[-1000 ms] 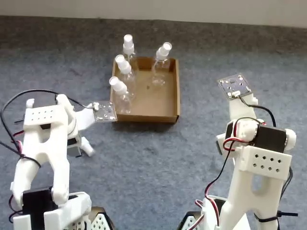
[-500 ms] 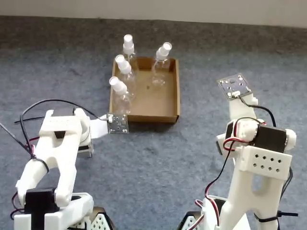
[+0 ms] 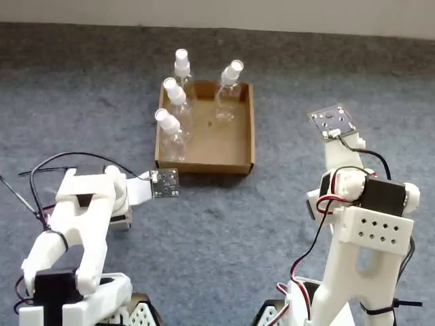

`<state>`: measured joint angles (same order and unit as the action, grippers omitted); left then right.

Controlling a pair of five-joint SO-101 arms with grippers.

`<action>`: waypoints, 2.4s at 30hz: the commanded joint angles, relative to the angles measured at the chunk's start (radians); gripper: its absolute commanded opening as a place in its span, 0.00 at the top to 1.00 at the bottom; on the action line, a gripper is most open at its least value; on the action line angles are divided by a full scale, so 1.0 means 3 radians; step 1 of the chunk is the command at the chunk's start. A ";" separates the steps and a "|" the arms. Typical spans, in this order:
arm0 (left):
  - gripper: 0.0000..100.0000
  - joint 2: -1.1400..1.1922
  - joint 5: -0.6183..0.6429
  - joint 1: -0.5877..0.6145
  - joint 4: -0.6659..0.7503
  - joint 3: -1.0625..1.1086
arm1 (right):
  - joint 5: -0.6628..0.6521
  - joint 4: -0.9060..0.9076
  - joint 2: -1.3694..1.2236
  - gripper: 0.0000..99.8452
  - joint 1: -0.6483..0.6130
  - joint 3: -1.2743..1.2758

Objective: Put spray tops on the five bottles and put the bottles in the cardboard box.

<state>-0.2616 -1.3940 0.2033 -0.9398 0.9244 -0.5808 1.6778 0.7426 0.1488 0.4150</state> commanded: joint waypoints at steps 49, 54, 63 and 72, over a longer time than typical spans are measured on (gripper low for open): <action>1.00 -0.1486 0.4905 -0.1148 -0.2435 -0.4079 | 0.1064 -0.2217 0.1956 0.95 -0.2135 0.1849; 1.00 -0.1772 0.5355 -0.1701 -0.1892 -0.4079 | 0.1217 -0.2473 0.2657 0.95 -0.2135 0.2427; 1.00 -0.1798 0.5549 -0.2340 -0.0557 -0.3358 | 0.1253 -0.2626 0.3450 0.99 -0.2181 0.3000; 1.00 -0.1823 0.5565 -0.2555 0.0332 -0.2498 | 0.1233 -0.2657 0.3644 0.99 -0.2365 0.3092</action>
<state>-0.7910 0.2647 -0.5255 -0.9014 0.1419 -0.2125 0.9014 1.8197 -0.5462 1.3541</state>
